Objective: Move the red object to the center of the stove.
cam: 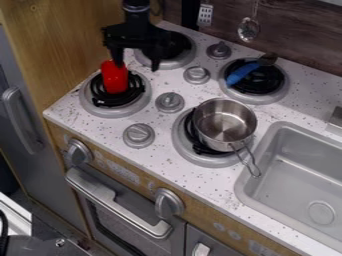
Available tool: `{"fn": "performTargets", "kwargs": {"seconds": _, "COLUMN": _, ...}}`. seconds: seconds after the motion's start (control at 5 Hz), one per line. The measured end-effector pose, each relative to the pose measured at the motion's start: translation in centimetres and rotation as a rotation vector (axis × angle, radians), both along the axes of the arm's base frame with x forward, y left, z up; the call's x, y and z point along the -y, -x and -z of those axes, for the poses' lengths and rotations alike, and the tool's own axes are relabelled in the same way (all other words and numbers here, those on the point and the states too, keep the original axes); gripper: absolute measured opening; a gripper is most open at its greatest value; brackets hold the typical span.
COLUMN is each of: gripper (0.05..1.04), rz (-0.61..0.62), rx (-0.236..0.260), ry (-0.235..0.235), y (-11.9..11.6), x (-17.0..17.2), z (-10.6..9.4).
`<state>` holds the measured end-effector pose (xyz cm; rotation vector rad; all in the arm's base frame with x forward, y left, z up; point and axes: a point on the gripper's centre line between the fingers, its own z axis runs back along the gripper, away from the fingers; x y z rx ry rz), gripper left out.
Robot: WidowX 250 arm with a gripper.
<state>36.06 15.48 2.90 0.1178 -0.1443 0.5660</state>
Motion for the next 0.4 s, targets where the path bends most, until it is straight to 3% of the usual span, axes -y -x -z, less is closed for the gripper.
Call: {"fn": "performTargets", "kwargs": {"seconds": 0.4, "gripper": 0.999, "rz": -0.152, "rx": -0.046, "ry": 0.009, "y": 0.3, "x": -5.2, "z": 3.1}}
